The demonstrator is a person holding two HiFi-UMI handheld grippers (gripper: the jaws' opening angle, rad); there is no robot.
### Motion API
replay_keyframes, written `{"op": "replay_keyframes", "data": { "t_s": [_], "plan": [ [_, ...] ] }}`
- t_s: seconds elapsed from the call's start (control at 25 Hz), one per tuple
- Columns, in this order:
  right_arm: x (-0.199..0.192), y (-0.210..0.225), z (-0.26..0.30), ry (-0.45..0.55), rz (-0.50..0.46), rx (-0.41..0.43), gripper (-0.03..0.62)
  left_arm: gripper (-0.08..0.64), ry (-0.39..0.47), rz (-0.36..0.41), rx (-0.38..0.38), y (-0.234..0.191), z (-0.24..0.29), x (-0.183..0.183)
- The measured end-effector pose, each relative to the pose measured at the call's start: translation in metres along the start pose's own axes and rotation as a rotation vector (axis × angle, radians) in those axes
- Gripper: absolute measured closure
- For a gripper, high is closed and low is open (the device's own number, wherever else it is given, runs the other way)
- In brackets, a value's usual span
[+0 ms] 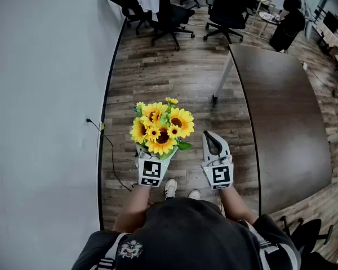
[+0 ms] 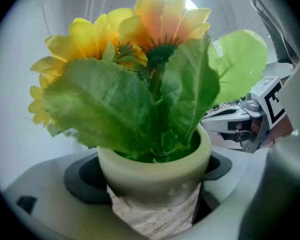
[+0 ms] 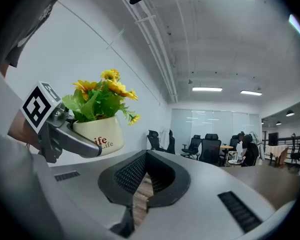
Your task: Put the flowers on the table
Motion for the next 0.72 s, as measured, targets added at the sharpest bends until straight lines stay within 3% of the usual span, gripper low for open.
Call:
{"op": "replay_keyframes", "data": {
  "t_s": [0.44, 0.72],
  "plan": [
    [0.009, -0.004, -0.006, 0.019, 0.0, -0.004, 0.569, 0.028, 0.016, 0.009, 0.002, -0.005, -0.004, 0.005],
    [0.029, -0.006, -0.015, 0.134, 0.043, 0.016, 0.569, 0.028, 0.035, 0.008, -0.005, -0.007, -0.01, 0.011]
  ]
}}
Point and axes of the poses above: the fingertips, and each gripper's own axes: z forward along the fingers, y to its right, x out of its top, the point moved 5 cm from there along -z, backward along the fingers, and after that the axes turned 11 degrees about z, right-handed, at the moved point
